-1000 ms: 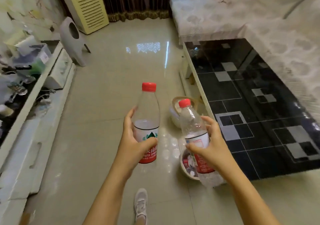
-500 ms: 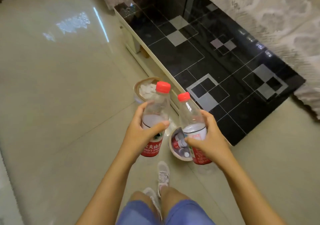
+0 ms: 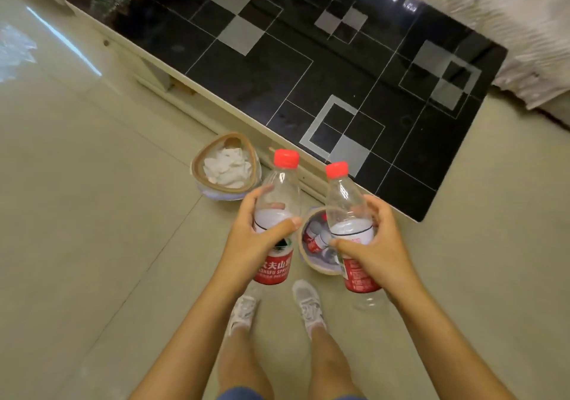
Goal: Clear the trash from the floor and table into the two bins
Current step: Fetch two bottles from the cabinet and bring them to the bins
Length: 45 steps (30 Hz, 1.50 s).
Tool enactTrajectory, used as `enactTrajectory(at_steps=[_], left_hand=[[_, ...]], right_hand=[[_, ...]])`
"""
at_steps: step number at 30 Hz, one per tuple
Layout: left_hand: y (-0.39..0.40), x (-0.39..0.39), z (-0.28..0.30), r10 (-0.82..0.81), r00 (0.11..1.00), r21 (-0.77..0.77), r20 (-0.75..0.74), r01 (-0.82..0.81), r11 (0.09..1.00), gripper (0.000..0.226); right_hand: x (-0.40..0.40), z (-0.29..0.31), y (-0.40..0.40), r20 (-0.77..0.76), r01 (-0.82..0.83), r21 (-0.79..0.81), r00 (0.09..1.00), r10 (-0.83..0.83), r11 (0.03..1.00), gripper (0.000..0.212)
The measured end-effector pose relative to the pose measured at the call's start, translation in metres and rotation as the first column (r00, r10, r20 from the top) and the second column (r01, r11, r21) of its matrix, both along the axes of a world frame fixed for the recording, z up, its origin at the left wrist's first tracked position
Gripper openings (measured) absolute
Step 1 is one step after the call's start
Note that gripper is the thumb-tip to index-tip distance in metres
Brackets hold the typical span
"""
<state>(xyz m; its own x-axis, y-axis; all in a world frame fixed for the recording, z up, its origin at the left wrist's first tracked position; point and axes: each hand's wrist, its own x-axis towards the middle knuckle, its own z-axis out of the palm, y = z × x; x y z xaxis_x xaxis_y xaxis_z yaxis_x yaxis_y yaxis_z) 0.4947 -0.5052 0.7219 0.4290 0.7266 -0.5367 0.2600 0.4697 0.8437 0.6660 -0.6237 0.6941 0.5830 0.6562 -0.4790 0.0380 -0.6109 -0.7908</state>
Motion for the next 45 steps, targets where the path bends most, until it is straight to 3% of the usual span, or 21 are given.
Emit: enactTrajectory(at_steps=[6, 11, 14, 19, 27, 32, 37, 40, 45], left_hand=[[0.025, 0.015, -0.067, -0.189, 0.981, -0.027, 0.031, 0.19, 0.981, 0.056], [0.022, 0.023, -0.153, -0.258, 0.966, -0.08, 0.027, 0.259, 0.962, 0.065], [0.014, 0.033, -0.214, -0.276, 0.96, -0.135, 0.039, 0.279, 0.951, 0.06], [-0.008, 0.065, -0.307, -0.349, 0.937, -0.087, 0.029, 0.35, 0.933, 0.062], [-0.036, 0.104, -0.408, -0.436, 0.9, 0.034, 0.004, 0.435, 0.9, 0.068], [-0.046, 0.106, -0.446, -0.485, 0.874, 0.036, -0.007, 0.485, 0.874, 0.064], [-0.048, 0.101, -0.455, -0.47, 0.882, 0.017, -0.023, 0.471, 0.882, 0.051], [-0.043, 0.095, -0.453, -0.441, 0.895, 0.003, -0.058, 0.442, 0.897, 0.041], [-0.02, 0.077, -0.457, -0.399, 0.894, 0.012, -0.203, 0.41, 0.912, 0.047]], right_hand=[[-0.017, -0.057, 0.007, 0.039, 0.23, -0.02, 0.973, -0.229, 0.973, 0.087], [-0.013, -0.144, -0.002, 0.056, 0.425, -0.044, 0.905, -0.422, 0.904, 0.106], [-0.008, -0.195, -0.014, 0.009, 0.504, -0.022, 0.863, -0.504, 0.863, 0.105], [0.004, -0.272, -0.035, -0.002, 0.569, 0.054, 0.822, -0.57, 0.821, 0.095], [0.009, -0.373, -0.06, 0.039, 0.6, -0.007, 0.799, -0.6, 0.8, 0.089], [0.009, -0.409, -0.062, -0.008, 0.601, -0.038, 0.799, -0.601, 0.799, 0.081], [0.01, -0.423, -0.065, -0.128, 0.63, -0.101, 0.759, -0.638, 0.77, 0.051], [0.01, -0.419, -0.067, -0.129, 0.61, -0.109, 0.774, -0.62, 0.785, 0.046], [-0.004, -0.417, -0.068, -0.042, 0.592, -0.129, 0.799, -0.6, 0.796, 0.033]])
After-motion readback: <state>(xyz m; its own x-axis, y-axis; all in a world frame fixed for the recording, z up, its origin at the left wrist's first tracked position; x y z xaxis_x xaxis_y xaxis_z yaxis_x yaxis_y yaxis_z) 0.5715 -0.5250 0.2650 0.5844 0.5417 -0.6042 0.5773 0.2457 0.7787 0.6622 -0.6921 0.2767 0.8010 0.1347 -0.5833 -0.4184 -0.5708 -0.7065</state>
